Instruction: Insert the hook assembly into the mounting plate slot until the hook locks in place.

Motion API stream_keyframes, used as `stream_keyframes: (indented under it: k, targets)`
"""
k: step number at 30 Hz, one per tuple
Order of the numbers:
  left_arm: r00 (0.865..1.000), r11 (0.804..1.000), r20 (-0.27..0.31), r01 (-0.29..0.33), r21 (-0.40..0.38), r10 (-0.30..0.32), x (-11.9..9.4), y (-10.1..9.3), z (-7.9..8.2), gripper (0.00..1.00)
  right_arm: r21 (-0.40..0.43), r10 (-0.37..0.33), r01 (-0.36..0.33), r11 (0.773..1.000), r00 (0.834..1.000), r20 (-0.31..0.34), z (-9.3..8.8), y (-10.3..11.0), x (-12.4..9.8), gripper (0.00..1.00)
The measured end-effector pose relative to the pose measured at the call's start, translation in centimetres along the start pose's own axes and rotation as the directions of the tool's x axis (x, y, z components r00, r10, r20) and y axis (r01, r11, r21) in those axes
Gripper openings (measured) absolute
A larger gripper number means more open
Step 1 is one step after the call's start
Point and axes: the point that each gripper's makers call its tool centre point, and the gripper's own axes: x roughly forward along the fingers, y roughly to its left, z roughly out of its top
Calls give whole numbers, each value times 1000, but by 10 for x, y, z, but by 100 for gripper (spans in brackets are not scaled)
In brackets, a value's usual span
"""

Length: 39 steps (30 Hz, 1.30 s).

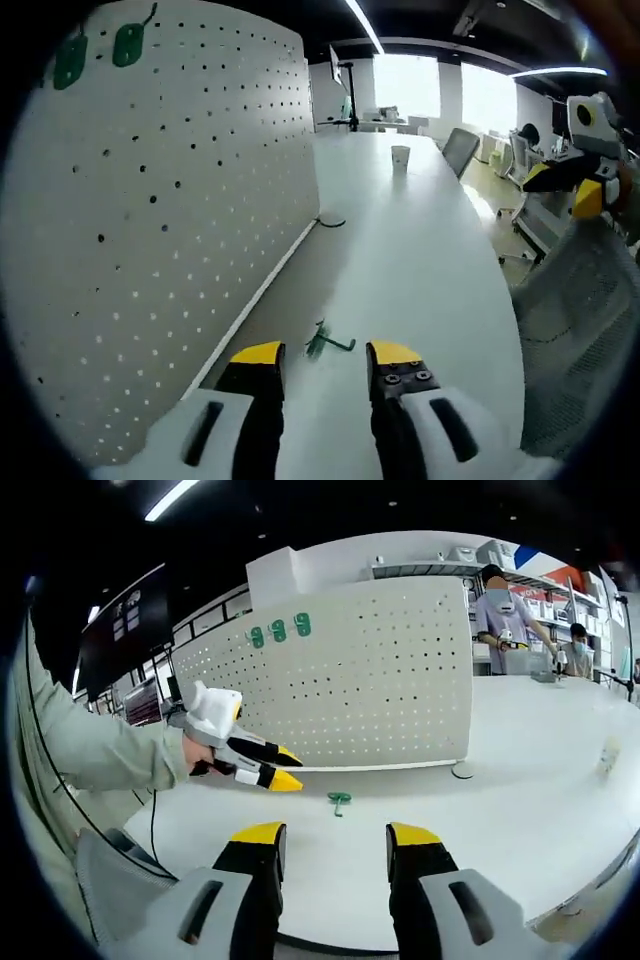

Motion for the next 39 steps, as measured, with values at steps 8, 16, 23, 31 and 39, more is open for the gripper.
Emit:
stream_keyframes:
  k: [8,16,23,31,39]
  targets:
    - [999,999,-46,31,31,-30,31,4,-1,27,59,-57,57,997,998,10,-7,-19,-11,38]
    - [993,998,-110,43,34,-39,50,5,-17,23,90,-103,101,991,995,14,-10,-31,-20,38]
    - [989,997,-136,60,38,-54,65,0,-26,19,106,-124,122,987,992,19,-11,-40,-24,38]
    - [986,997,-157,62,50,-53,76,0,-32,7,121,-142,140,983,990,15,-15,-45,-26,38]
    - [988,997,-148,58,56,-49,79,-3,-30,5,122,-152,149,981,988,14,-15,-47,-27,38]
